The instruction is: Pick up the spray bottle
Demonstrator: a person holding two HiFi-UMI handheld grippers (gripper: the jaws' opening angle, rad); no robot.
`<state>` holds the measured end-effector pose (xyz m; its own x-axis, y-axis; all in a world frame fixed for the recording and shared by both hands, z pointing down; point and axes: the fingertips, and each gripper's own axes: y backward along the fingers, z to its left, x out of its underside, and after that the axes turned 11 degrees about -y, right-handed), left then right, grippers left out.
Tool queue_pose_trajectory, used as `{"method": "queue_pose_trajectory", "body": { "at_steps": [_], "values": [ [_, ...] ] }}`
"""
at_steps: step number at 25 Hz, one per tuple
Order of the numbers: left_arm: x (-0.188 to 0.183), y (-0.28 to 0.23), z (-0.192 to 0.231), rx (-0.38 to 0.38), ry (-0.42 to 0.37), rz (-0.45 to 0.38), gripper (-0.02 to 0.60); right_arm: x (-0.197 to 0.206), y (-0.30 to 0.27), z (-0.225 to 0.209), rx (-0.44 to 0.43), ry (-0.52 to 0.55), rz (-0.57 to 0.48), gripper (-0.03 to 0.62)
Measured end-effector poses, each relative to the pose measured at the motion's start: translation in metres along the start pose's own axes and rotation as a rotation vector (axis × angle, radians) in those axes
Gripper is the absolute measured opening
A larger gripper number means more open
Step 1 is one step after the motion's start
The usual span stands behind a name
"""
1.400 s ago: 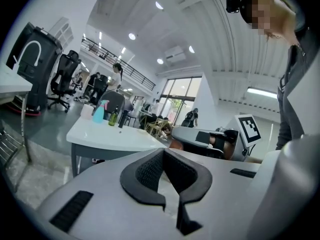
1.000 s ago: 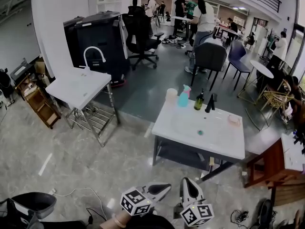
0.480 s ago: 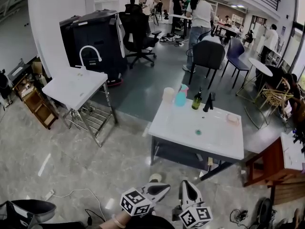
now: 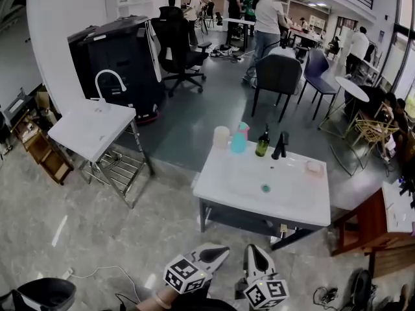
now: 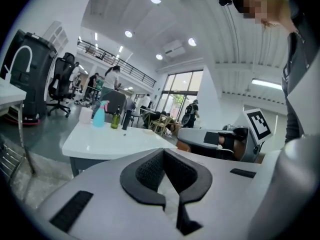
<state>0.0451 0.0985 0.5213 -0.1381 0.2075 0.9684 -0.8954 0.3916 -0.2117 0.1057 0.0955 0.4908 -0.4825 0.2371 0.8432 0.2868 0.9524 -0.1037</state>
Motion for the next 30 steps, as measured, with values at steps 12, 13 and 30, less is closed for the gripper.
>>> {"method": "queue_pose_trajectory", "body": {
  "at_steps": [12,13,30],
  "values": [
    [-0.013,-0.060,0.065,0.047,0.019,0.039,0.005,-0.034,-0.067,-0.053,0.090,-0.046,-0.025,0.011],
    [-0.015,-0.065,0.072,0.051,0.017,0.042,0.005,-0.037,-0.074,-0.057,0.098,-0.053,-0.027,0.011],
    [-0.055,-0.117,0.178,0.052,0.055,0.005,0.005,-0.064,-0.190,-0.080,0.094,-0.054,0.002,0.011]
  ]
}}
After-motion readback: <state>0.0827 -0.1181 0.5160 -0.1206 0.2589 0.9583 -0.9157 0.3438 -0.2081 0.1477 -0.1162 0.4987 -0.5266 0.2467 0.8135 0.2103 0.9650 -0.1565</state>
